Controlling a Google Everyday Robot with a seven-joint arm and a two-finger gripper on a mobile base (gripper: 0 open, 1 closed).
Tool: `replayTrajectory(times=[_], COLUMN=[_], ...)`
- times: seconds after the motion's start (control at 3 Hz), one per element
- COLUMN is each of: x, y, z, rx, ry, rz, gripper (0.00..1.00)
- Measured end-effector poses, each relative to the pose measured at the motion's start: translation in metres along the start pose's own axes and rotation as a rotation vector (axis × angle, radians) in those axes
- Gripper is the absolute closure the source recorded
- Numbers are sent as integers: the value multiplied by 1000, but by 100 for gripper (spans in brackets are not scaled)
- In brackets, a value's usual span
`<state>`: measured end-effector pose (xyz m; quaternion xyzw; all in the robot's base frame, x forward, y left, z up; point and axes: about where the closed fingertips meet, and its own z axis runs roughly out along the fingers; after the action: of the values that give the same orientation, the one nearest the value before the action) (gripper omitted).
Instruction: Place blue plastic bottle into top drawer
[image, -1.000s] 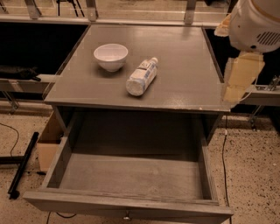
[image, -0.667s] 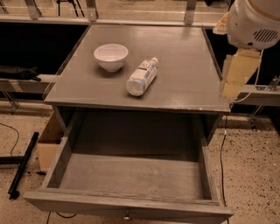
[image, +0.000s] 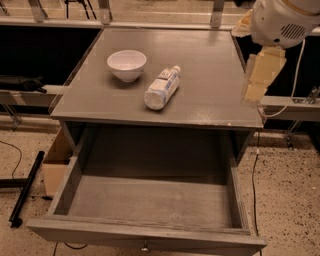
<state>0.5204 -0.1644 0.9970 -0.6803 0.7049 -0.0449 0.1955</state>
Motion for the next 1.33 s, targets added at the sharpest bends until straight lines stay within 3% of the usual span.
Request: replayTrajectory(times=[0.33,1.33], x=[1,-38], y=[-4,-51], z=[1,22], rx=[14,66], ry=[-3,-32], rz=[5,-101], gripper=[0,0])
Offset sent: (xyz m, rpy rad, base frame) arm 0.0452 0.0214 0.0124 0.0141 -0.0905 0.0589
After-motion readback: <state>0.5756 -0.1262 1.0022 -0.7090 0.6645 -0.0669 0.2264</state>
